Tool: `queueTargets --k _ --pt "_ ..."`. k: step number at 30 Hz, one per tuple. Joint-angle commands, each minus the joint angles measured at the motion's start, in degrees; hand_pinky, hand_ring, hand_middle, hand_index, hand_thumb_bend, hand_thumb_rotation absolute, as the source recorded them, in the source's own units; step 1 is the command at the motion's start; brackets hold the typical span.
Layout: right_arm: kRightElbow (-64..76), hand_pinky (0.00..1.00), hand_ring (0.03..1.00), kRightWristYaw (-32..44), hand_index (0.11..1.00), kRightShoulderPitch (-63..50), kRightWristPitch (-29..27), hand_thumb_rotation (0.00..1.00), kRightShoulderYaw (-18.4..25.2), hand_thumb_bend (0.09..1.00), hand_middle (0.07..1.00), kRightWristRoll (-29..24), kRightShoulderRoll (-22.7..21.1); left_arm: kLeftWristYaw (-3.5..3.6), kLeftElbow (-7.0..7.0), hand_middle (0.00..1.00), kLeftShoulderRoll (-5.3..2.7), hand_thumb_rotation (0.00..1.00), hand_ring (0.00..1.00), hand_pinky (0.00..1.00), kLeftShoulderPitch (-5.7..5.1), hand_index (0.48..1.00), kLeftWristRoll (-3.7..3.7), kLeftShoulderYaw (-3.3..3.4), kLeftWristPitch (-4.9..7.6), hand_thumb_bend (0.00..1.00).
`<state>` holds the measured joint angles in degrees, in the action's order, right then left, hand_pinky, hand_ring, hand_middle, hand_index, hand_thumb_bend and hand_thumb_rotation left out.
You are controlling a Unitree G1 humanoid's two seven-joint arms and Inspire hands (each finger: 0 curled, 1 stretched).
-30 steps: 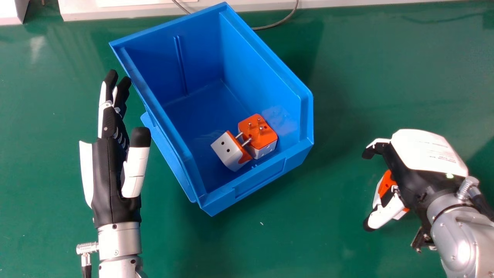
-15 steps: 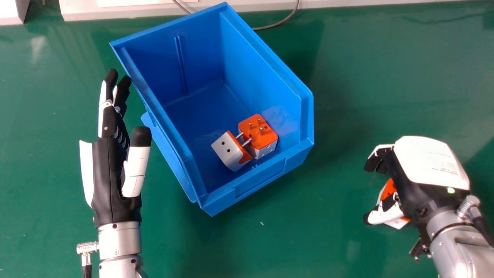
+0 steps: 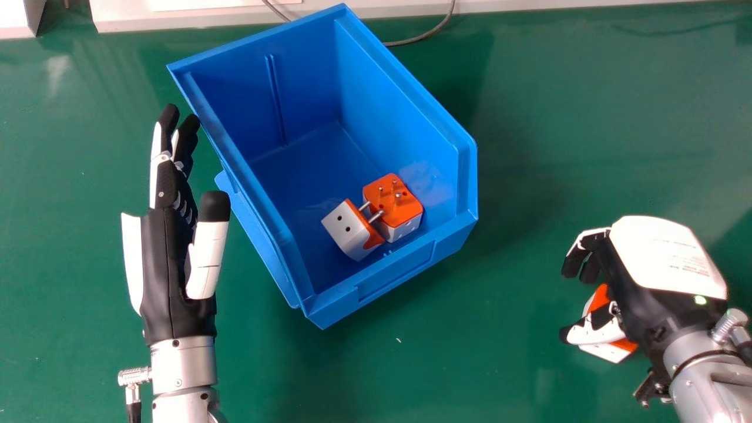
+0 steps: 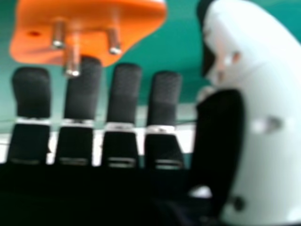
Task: Pick all objects and put in blue box
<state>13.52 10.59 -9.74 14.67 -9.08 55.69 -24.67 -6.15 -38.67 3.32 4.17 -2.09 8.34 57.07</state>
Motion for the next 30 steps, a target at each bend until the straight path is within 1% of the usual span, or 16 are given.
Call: queueTargets --k 1,2,4,9,11,13,14,16,19,22,23,25,26,27,28,30 --pt "0.8 0.28 0.424 -0.5 0.539 -0.4 0.3 0.00 0.3 0.510 0.544 -1.0 0.1 0.15 1.54 0.93 0.16 0.92 0.95 0.99 -0.18 0.951 -0.20 -0.06 0.69 0.96" --pt "0.7 0.28 0.424 -1.0 0.539 -0.5 0.0 0.00 0.4 0.510 0.544 -1.5 0.3 0.03 1.61 0.93 0.21 0.92 0.95 0.99 -0.27 0.951 -0.44 -0.04 0.60 0.96" --pt "0.9 0.28 0.422 -1.3 0.538 -0.6 -0.1 0.00 0.4 0.506 0.538 -2.0 0.2 -0.15 1.68 0.93 0.18 0.92 0.95 0.98 -0.37 0.951 -0.68 -0.02 0.56 0.97" --pt "1.9 0.28 0.416 -0.9 0.533 -0.7 0.9 0.00 0.9 0.500 0.530 -3.6 0.6 -0.01 1.60 0.93 0.12 0.92 0.95 0.98 -0.32 0.950 -0.47 -0.11 0.44 0.96" --pt "2.0 0.28 0.416 -2.4 0.530 -1.1 0.3 0.00 1.4 0.499 0.526 -4.8 0.9 0.03 1.48 0.93 0.24 0.92 0.95 0.98 -0.33 0.950 -0.56 -0.11 0.43 0.96" --pt "2.0 0.29 0.417 -4.1 0.525 -1.3 -0.5 0.00 1.7 0.497 0.520 -5.2 0.7 -0.08 1.43 0.93 0.35 0.92 0.95 0.99 -0.38 0.950 -0.85 -0.10 0.29 0.96" --pt "2.0 0.29 0.417 -4.3 0.525 -1.4 -0.5 0.00 1.7 0.497 0.520 -5.0 0.5 -0.10 1.45 0.93 0.31 0.92 0.95 0.99 -0.38 0.950 -0.80 -0.10 0.20 0.96" --pt "2.1 0.29 0.417 -4.1 0.524 -1.4 -0.3 0.00 1.2 0.496 0.518 -3.7 -0.4 -0.19 1.43 0.93 0.20 0.93 0.95 0.99 -0.36 0.951 -0.79 -0.09 0.19 0.96" --pt "3.1 0.29 0.421 -2.6 0.521 -1.5 1.2 0.00 0.1 0.495 0.528 0.1 -1.3 -0.08 1.30 0.93 0.03 0.93 0.95 0.99 -0.28 0.951 -0.46 -0.11 0.33 0.96" --pt "4.7 0.30 0.434 -0.4 0.518 -1.9 2.6 0.00 -1.0 0.493 0.546 4.0 -2.1 -0.30 1.26 0.93 0.01 0.92 0.95 0.99 -0.25 0.950 -0.70 -0.06 0.45 0.96" --pt "5.2 0.33 0.474 0.1 0.551 -2.1 2.6 0.00 -1.3 0.577 0.582 4.9 -2.5 -0.24 1.28 0.93 -0.01 0.93 0.95 0.99 -0.25 0.950 -0.59 -0.07 0.43 0.96" --pt "6.2 0.43 0.554 1.1 0.610 -2.6 2.6 0.02 -1.4 0.711 0.643 6.3 -3.1 0.09 1.41 0.93 -0.11 0.92 0.95 0.99 -0.30 0.950 -0.10 -0.15 0.38 0.96" --pt "6.7 0.43 0.554 2.0 0.610 -2.8 2.8 0.02 -1.4 0.711 0.643 6.7 -3.2 0.05 1.47 0.93 -0.12 0.92 0.95 0.99 -0.33 0.950 -0.18 -0.16 0.36 0.96" --pt "7.1 0.51 0.643 3.0 0.672 -2.9 3.0 0.06 -1.4 0.812 0.712 7.2 -3.3 -0.05 1.53 0.93 -0.09 0.92 0.95 0.99 -0.38 0.950 -0.38 -0.15 0.34 0.96" --pt "7.7 0.51 0.643 4.2 0.672 -3.1 3.3 0.06 -1.4 0.812 0.712 7.6 -3.4 -0.09 1.55 0.93 -0.05 0.92 0.95 0.99 -0.44 0.950 -0.50 -0.15 0.37 0.96" --pt "8.7 0.57 0.720 7.6 0.726 -3.0 4.6 0.09 -1.5 0.879 0.772 8.3 -3.5 -0.18 1.60 0.93 -0.03 0.93 0.95 0.99 -0.51 0.951 -0.62 -0.12 0.44 0.96"
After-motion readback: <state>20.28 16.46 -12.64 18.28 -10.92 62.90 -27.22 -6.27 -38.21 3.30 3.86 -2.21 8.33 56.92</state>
